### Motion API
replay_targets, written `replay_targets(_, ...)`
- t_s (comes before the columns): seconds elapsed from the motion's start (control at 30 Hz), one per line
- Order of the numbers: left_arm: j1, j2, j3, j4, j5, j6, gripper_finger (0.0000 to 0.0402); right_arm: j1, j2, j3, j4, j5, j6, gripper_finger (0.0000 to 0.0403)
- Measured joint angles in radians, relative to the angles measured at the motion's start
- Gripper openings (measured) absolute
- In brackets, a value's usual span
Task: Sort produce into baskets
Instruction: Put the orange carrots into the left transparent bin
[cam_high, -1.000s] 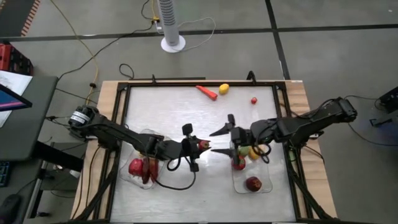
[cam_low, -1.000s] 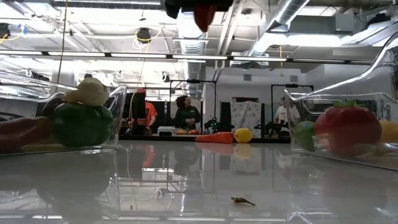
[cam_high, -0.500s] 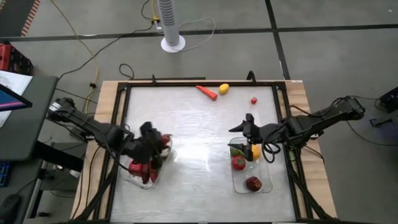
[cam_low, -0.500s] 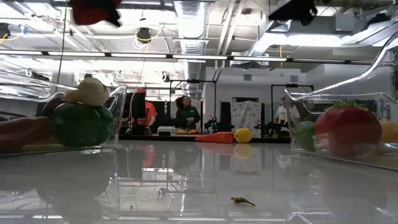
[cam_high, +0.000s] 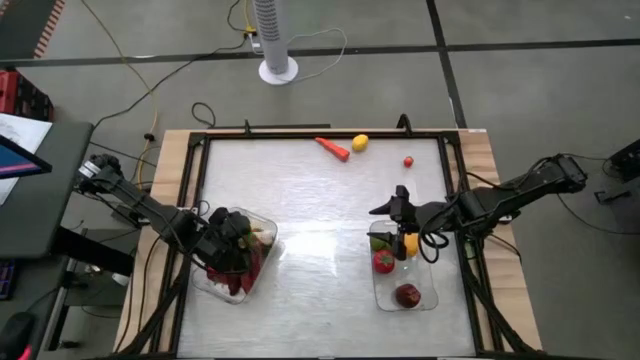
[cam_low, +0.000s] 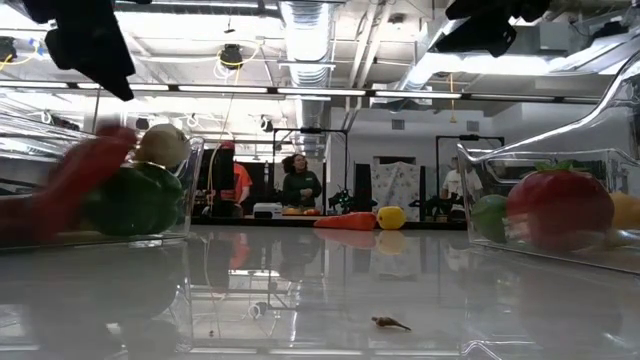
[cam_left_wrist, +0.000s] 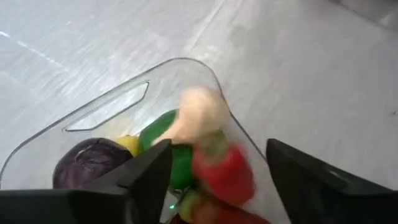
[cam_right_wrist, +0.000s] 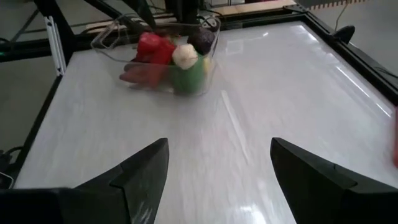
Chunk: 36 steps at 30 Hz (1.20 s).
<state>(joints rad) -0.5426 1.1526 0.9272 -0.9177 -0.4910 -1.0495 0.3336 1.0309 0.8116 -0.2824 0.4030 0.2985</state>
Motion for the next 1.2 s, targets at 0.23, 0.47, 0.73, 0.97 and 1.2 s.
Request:
replay_targets(0.23, 0.066, 0.0, 0.043, -0.019, 0.04, 0.074, 0.0284, 0.0, 0.0, 0.0, -0.033, 0.014, -0.007, 0.0309)
replay_targets(0.47, 0.256, 0.041, 0.059, 0.051, 0.009, 0.278, 0.0264, -0.002, -0.013, -0.018, -0.036, 0.069, -0.029, 0.0309)
replay_targets(0.73, 0.576, 0.154, 0.059, 0.338, 0.206, 0.646, 0.0248, -0.045, -0.105, -0.135, 0.043, 0.071, -0.048, 0.0309)
replay_targets(0.97, 0.737, 0.255, 0.059, 0.511, 0.344, 0.802, 0.0247, -0.111, -0.195, -0.165, 0.097, 0.07, -0.125, 0.0309)
replay_targets(1.2, 0.8, 0.358, 0.059, 0.628, 0.385, 0.928, 0.0247, -0.141, -0.203, -0.165, 0.2, 0.037, -0.179, 0.0309)
